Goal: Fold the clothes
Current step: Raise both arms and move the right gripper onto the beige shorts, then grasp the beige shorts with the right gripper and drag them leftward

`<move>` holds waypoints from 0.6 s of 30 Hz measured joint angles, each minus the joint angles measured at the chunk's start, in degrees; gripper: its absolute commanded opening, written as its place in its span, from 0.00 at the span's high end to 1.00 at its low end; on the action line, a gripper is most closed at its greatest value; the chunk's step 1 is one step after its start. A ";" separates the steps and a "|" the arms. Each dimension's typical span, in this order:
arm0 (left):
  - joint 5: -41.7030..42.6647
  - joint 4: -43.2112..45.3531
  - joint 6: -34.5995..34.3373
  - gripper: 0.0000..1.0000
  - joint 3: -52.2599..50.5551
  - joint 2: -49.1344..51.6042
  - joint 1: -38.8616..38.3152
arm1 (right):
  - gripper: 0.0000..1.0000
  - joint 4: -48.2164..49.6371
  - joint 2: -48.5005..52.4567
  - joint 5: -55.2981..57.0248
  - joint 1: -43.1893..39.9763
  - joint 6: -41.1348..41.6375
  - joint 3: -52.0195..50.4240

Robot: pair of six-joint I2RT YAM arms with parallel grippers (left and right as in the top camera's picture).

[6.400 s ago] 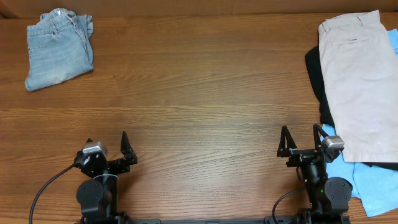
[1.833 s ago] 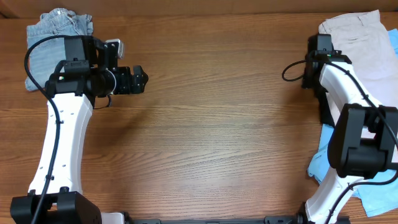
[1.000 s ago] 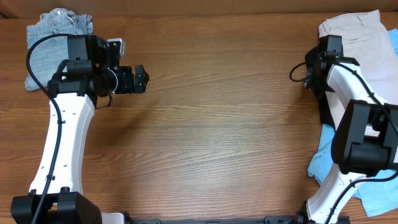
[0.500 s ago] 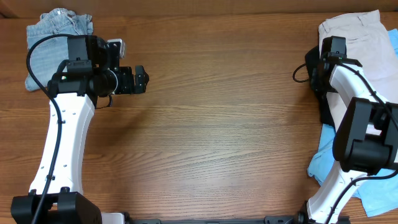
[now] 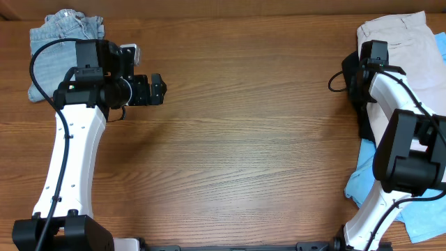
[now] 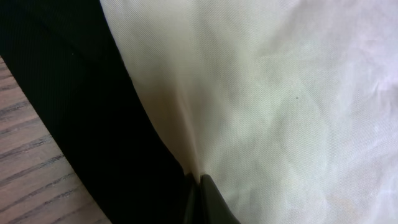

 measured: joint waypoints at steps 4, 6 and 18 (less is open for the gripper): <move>0.00 0.09 0.00 0.00 0.00 0.00 -0.02 | 0.96 -1.33 0.00 0.04 0.00 0.72 0.55; 0.00 0.55 0.00 0.00 0.00 0.00 0.00 | 0.96 -3.93 0.00 -0.11 0.02 1.57 2.19; -0.28 4.81 0.02 0.00 0.00 0.00 0.00 | 0.96 -35.52 -2.14 -6.16 3.58 3.10 24.24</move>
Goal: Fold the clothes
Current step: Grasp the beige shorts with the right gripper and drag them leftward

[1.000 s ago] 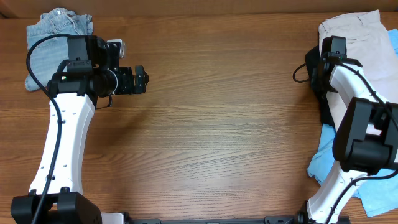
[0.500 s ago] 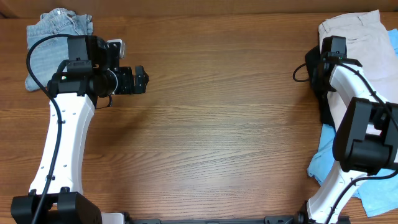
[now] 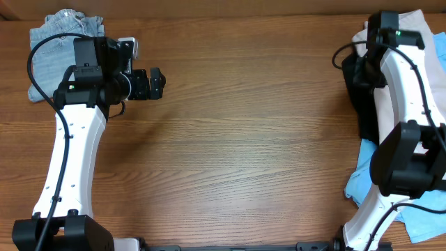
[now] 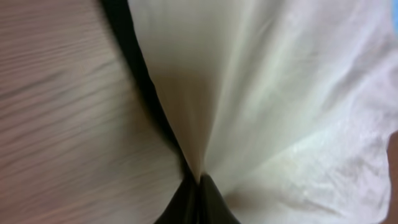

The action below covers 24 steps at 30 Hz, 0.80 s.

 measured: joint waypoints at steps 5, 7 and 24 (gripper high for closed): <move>-2.14 0.22 0.00 0.00 0.00 0.00 0.00 | 0.96 -8.96 -0.81 -7.39 5.95 0.11 4.72; -3.19 0.35 0.00 0.00 0.00 0.00 0.07 | 0.96 -10.95 -0.83 -10.27 9.73 0.13 4.83; -7.30 1.64 1.03 0.00 0.00 0.00 9.81 | 0.25 -5.99 -0.83 -30.25 54.34 4.39 5.27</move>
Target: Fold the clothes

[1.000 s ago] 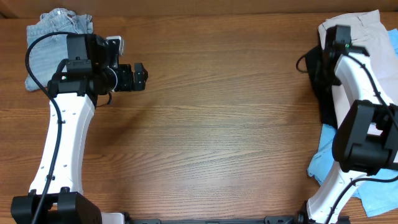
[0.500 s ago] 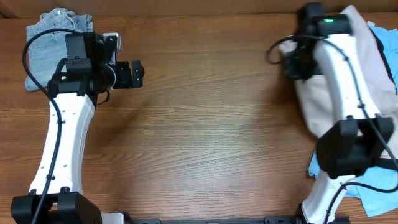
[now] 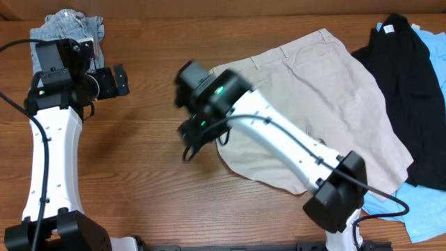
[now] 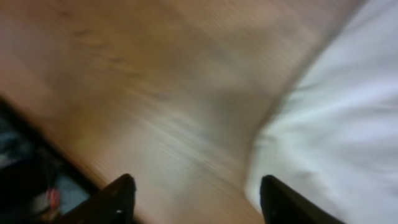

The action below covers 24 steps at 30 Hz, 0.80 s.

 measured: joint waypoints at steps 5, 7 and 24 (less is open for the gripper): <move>1.95 -0.02 1.38 0.00 0.00 0.00 -0.55 | 0.23 -3.19 0.00 1.29 -1.46 3.69 3.58; 3.74 0.02 2.34 0.00 0.00 0.00 -1.79 | 0.16 -3.39 0.00 1.92 -5.70 5.18 5.27; 6.67 4.81 12.59 0.00 0.13 14.34 -32.06 | 0.11 -2.56 -0.26 4.52 -45.86 7.56 6.34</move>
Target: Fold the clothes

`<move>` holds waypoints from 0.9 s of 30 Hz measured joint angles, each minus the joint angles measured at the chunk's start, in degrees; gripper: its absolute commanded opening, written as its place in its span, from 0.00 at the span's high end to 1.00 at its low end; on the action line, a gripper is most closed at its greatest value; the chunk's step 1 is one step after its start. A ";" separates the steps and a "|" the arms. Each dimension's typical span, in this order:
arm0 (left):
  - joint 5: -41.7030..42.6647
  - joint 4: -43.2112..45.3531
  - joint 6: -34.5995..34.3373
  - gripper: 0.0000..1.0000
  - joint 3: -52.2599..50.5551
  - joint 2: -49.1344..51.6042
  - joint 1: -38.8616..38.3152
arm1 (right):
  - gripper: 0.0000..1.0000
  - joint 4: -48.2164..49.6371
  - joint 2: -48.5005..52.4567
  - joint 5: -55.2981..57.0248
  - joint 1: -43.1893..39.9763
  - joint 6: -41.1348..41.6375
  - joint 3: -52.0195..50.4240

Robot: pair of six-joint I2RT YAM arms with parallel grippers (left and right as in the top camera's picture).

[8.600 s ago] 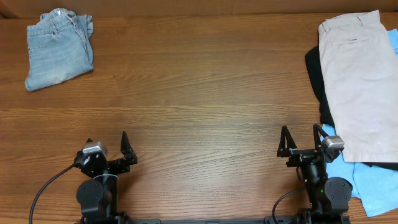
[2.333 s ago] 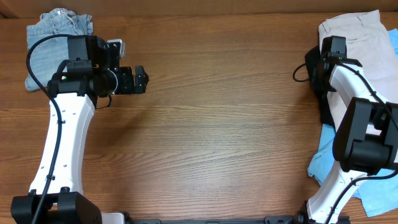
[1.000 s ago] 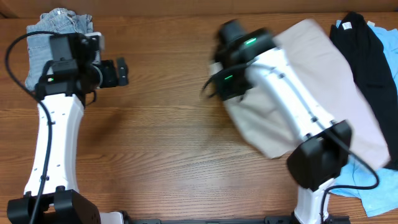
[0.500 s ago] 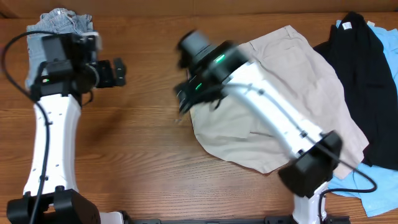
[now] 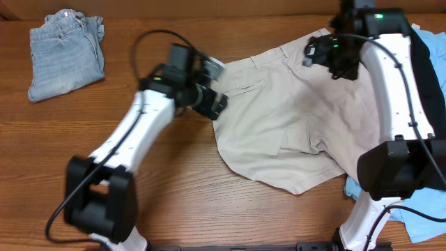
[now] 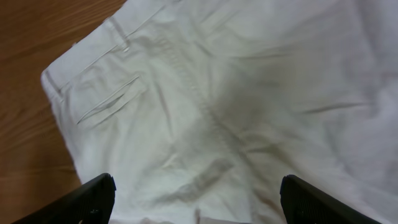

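The beige shorts [image 5: 306, 118] lie spread across the middle and right of the table, waistband toward the upper left. In the right wrist view their back pocket [image 6: 112, 99] and centre seam show. My right gripper [image 5: 322, 57] hovers over the shorts' upper part, open wide with nothing between its fingers [image 6: 93, 200]. My left gripper [image 5: 211, 103] sits at the shorts' left waist edge; whether it holds the cloth is not visible. Folded jeans [image 5: 66, 52] lie at the far left corner.
A black garment [image 5: 426, 77] lies along the right edge, partly under the right arm. A light blue garment [image 5: 418, 213] sits at the near right. Bare wooden table [image 5: 139, 202] spans the left and front.
My right gripper, then open at the shorts' left end, is now over their upper right part. My left gripper has moved from beside the jeans to the shorts' left waist edge.
First my right gripper was shut on beige cloth in the pile at the right edge. Then it held that cloth pulled up. Later the shorts lay spread mid-table with the gripper open at their left end. Now both grippers are at the shorts.
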 measured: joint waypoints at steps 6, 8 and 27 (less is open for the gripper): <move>-3.45 1.40 4.33 0.00 0.00 6.27 -6.64 | 0.10 0.07 -0.07 0.31 -2.80 -0.50 0.00; -6.10 1.40 4.92 0.00 0.00 8.31 -8.44 | 0.10 0.11 -0.07 0.44 -2.84 -0.57 0.00; -11.50 3.23 4.63 0.00 2.23 16.83 -8.63 | 0.07 0.74 -0.07 1.68 -2.80 -1.18 0.00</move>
